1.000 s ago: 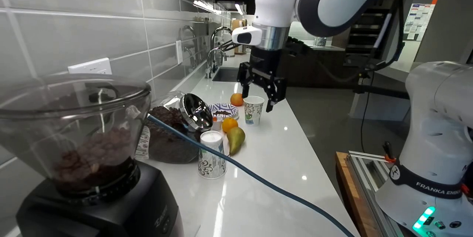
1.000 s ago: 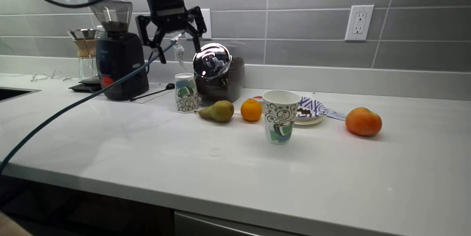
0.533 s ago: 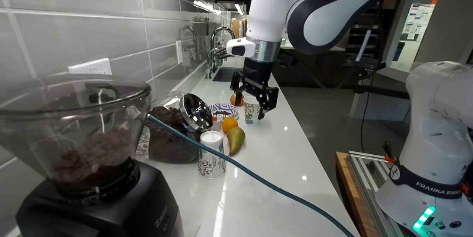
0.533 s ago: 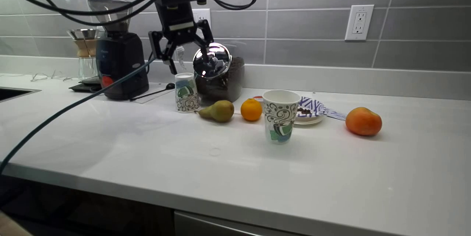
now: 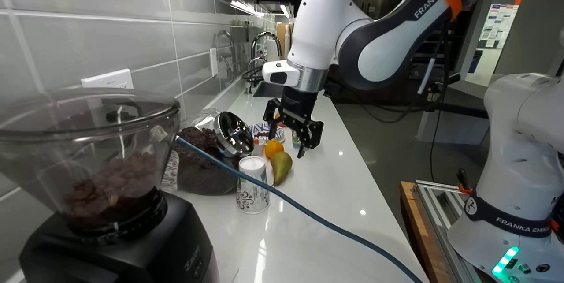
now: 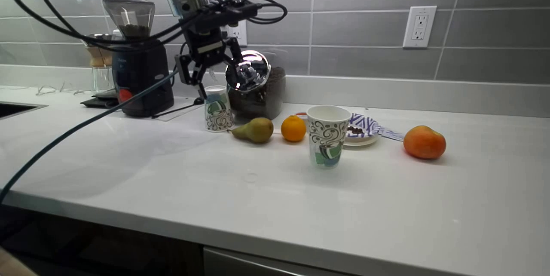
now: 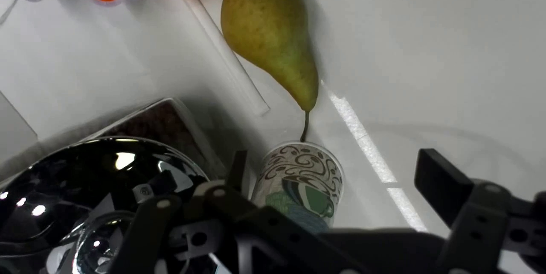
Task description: Move the pear backwards
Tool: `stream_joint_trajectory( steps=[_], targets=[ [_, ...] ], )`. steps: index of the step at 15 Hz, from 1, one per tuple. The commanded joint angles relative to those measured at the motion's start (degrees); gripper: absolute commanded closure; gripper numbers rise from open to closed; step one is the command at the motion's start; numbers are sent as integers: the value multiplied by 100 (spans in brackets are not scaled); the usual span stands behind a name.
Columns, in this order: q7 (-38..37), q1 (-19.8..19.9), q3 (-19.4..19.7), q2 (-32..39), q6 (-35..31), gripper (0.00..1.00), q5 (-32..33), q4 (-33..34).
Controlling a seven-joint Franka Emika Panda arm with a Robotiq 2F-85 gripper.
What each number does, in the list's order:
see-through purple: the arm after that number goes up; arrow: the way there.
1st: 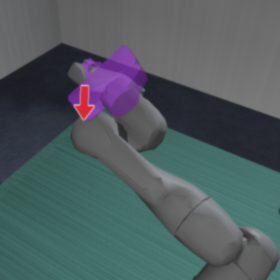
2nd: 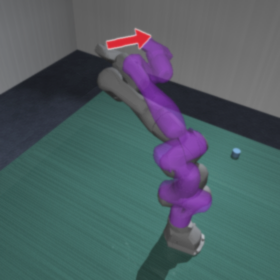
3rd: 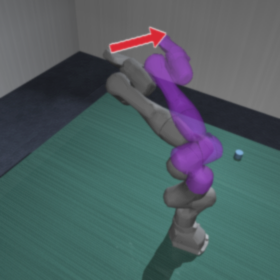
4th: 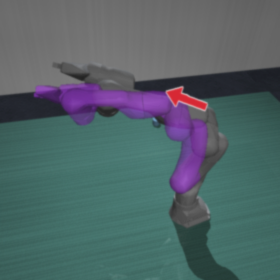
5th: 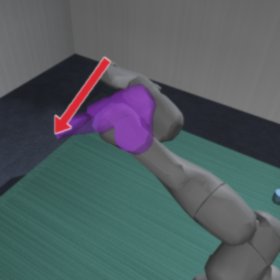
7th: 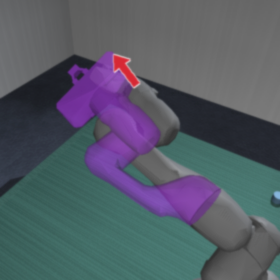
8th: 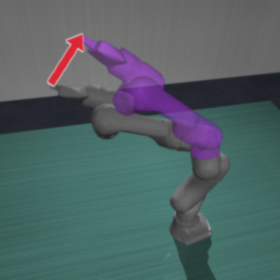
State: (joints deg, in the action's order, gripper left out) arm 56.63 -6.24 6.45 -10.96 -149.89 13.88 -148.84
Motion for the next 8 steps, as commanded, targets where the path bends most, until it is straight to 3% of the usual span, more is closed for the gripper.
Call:
stream_joint_trajectory(
  steps=[1,7,8],
  targets=[
    [110,89,-58,300,-688,0,-382,-113],
    [473,15,-17,566,-1354,1,-1498,-309],
    [529,33,-17,607,-1428,15,-1585,-335]
  ],
)
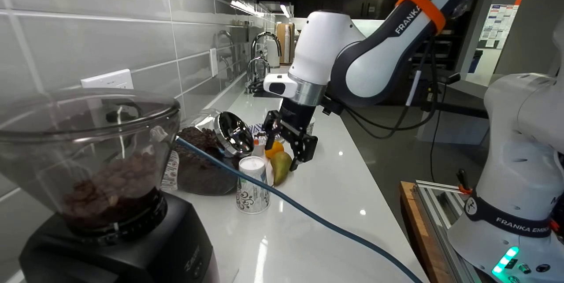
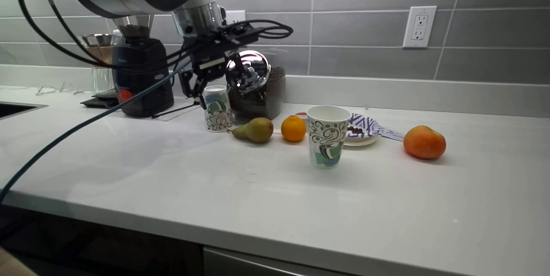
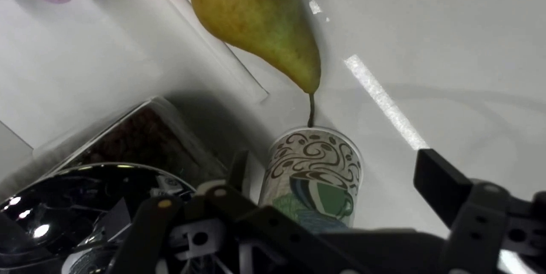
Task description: Move the pear backwards
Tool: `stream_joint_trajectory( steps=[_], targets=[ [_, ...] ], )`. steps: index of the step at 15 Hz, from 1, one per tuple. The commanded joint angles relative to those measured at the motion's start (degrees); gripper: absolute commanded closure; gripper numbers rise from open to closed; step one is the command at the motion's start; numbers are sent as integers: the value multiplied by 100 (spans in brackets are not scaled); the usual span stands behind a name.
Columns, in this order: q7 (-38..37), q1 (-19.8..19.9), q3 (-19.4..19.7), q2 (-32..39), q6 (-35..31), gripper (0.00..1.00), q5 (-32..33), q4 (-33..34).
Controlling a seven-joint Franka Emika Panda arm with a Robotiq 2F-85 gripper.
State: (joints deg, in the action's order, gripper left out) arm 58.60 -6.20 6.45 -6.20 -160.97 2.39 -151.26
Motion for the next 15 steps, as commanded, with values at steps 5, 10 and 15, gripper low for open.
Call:
stream_joint_trajectory(
  steps=[5,10,15],
  targets=[
    [743,50,-40,294,-520,36,-1016,-142],
    [1412,-92,78,472,-740,40,-1427,-166],
    [2376,-151,15,631,-1037,48,-2211,-155]
  ],
)
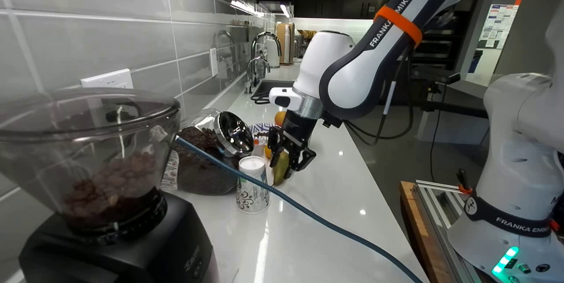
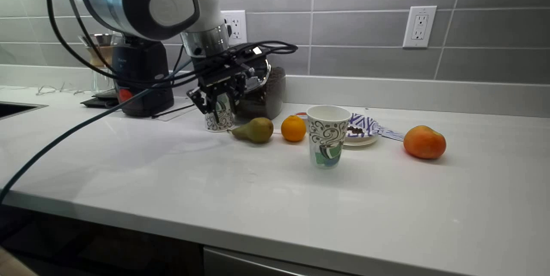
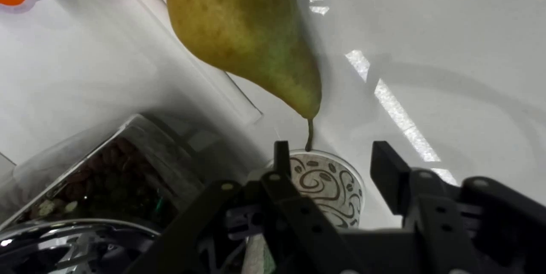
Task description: Move the pear backwards
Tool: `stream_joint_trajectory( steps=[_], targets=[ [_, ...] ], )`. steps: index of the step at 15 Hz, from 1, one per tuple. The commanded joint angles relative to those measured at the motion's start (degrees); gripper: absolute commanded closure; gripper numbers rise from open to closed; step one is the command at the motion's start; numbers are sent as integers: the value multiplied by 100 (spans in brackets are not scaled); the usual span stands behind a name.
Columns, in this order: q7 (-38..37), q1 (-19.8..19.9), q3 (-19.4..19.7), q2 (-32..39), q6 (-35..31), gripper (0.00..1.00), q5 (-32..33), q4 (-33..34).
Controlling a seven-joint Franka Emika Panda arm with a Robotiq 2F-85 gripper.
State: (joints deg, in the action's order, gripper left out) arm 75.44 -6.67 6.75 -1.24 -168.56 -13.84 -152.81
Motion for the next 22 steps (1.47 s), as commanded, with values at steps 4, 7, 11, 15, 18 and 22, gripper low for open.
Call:
stream_joint_trajectory(
  steps=[4,7,11,15,18,22],
  targets=[
    [1664,-199,-103,212,-290,51,-1471,81],
    [2282,-230,-120,307,-255,52,-2010,151],
    [2892,-191,-127,461,-238,54,-2551,229],
    [3454,-155,-171,605,-269,55,-3054,343],
    [3899,-135,-196,726,-277,56,-3392,471],
    [4491,-90,-259,927,-212,59,-3839,679]
  ],
)
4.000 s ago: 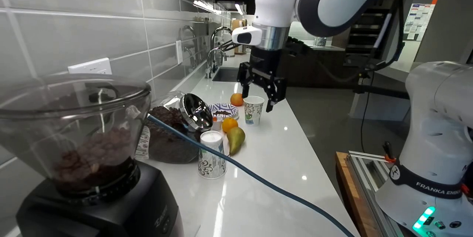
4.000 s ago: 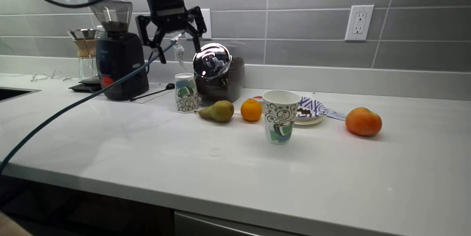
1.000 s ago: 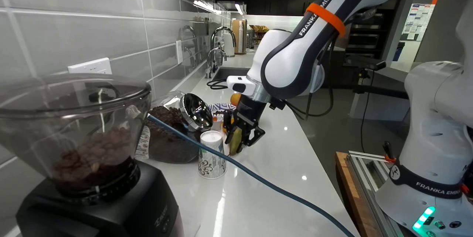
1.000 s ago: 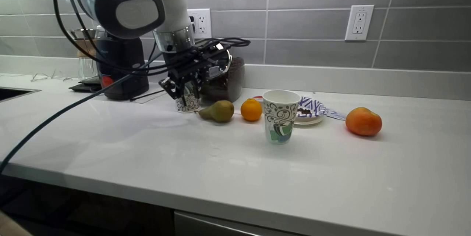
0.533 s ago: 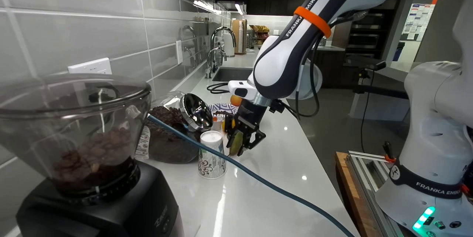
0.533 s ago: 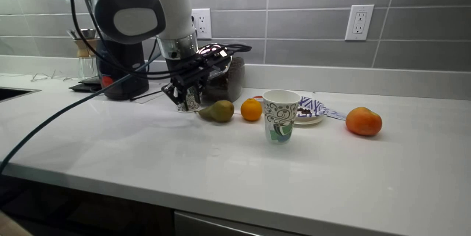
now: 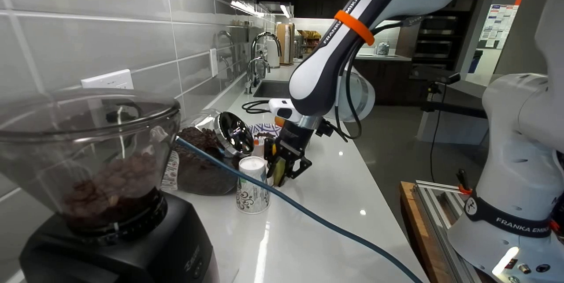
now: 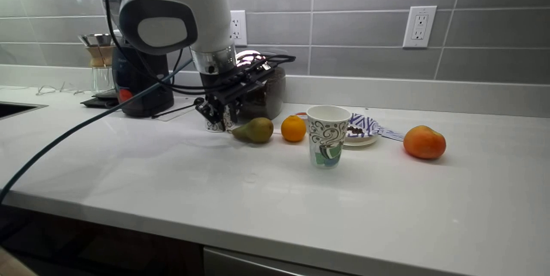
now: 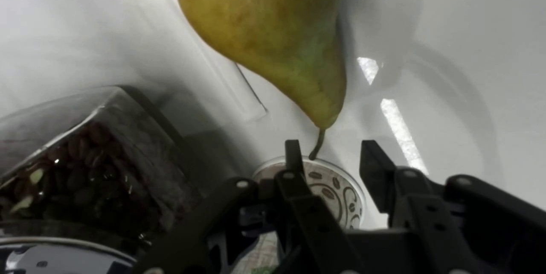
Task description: Move the pear backwards
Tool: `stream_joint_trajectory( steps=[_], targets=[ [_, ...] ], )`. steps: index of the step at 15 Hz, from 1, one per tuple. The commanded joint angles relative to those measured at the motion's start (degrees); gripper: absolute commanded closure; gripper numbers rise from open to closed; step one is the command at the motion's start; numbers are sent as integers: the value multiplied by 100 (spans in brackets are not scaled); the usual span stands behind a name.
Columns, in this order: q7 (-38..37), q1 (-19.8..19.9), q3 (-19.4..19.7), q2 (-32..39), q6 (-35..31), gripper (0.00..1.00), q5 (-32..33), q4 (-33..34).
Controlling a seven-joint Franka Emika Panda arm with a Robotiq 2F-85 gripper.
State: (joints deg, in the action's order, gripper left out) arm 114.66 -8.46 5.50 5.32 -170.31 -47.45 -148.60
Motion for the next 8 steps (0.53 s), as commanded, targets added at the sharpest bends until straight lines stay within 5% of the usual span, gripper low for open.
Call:
stream_joint_trajectory(
  steps=[1,4,5,8],
  targets=[
    [679,99,-149,330,-33,61,-566,297],
    [822,119,-168,423,120,50,-729,398],
    [525,26,-79,272,15,57,-446,210],
    [532,28,-90,353,18,50,-456,267]
  ],
)
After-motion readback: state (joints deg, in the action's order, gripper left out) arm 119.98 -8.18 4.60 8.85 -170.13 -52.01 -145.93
